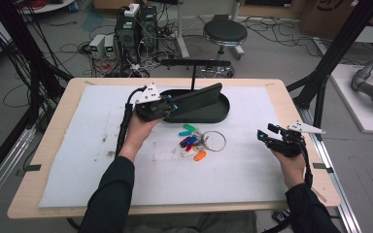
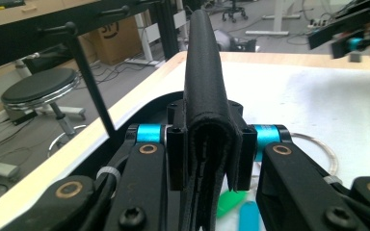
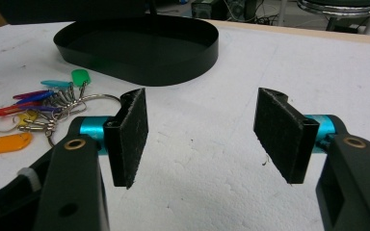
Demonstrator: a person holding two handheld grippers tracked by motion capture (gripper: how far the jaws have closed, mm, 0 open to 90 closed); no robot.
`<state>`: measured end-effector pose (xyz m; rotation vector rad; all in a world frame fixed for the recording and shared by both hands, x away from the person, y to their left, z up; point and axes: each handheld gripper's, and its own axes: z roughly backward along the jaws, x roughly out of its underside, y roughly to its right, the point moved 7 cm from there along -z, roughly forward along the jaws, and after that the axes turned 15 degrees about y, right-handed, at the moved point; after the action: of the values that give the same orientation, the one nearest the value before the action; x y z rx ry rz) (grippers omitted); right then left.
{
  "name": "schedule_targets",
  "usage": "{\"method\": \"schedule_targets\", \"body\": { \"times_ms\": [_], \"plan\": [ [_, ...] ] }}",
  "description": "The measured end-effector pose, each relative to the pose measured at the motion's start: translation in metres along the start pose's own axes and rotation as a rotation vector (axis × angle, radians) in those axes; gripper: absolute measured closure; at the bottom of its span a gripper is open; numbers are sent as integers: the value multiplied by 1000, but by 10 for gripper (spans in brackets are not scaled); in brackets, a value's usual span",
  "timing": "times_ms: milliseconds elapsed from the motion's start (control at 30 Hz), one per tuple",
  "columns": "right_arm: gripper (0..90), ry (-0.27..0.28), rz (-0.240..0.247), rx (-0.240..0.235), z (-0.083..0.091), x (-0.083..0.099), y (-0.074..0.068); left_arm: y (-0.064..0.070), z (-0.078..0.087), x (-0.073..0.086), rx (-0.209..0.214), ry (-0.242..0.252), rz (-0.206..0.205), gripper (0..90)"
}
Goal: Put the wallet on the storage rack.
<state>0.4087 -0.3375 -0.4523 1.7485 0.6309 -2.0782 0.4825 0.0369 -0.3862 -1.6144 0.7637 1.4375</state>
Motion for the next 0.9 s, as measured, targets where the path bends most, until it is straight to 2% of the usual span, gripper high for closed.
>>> {"method": "schedule_targets", "body": {
  "times_ms": [67,167,200,300,467,533,900],
  "plan": [
    [374,-2,-4,0,0,0,0,-5,-5,4,4,-5,-6,740],
    [374,-1,-5,-1,0,0,0,-10,-13,10,-2,-9,-43,740],
    [374,0,-5,-2,0,0,0,-12,-15,12,-4,-6,-45,740],
    [374,-1,-6,-2,-1,1,1,-17,-22,21,-16,-15,-26,739],
    [374,0,-5,0,-2,1,0,-26,-32,35,-36,-37,-23,739],
    [374,-1,-6,-1,-2,1,0,-29,-34,39,-46,-36,-7,739],
    [374,-1,-4,-9,-4,1,-1,-43,-31,59,-90,-65,44,737]
  ]
}}
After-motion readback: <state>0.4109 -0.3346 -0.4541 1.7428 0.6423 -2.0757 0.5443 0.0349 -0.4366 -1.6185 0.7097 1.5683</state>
